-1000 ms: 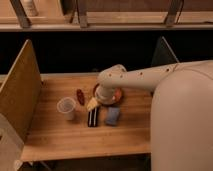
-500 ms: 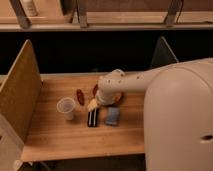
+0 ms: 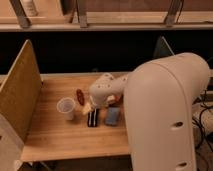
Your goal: Place the eraser on the white sponge
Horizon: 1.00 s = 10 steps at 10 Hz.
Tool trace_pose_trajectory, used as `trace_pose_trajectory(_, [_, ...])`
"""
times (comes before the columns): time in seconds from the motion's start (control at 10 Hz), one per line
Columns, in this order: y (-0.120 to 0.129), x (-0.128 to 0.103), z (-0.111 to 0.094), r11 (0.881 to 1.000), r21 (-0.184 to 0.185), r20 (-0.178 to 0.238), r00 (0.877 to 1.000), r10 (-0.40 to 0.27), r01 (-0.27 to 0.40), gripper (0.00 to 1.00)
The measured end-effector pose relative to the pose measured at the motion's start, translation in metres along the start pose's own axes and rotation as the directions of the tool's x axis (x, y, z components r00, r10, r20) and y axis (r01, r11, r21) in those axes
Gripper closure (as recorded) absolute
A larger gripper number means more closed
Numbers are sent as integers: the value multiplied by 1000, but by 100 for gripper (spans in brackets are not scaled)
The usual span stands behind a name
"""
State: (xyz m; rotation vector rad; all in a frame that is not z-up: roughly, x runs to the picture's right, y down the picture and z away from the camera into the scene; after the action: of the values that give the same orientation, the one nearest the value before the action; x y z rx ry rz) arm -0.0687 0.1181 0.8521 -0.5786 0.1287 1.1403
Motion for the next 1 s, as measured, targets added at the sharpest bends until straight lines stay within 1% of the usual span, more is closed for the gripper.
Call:
trace_pose_trajectory(0.2, [11, -14, 7, 1000, 3, 1, 1000, -7, 7, 20])
trace_pose_trajectory(0.3, [14, -16, 13, 1000, 4, -9, 1000, -5, 5, 20])
trace_pose_trajectory(0.4, [15, -14, 22, 1000, 5, -33, 999, 4, -4, 20])
trace_pose_trajectory(0.5, [13, -11, 29, 1000, 10, -54, 998, 16, -16, 20])
trace_pose_trajectory(0.9, [-2, -9, 38, 997, 38, -84, 994, 63, -60, 20])
trace_pose_trajectory(1.0, [-2, -7, 43, 997, 39, -100, 993, 66, -62, 21])
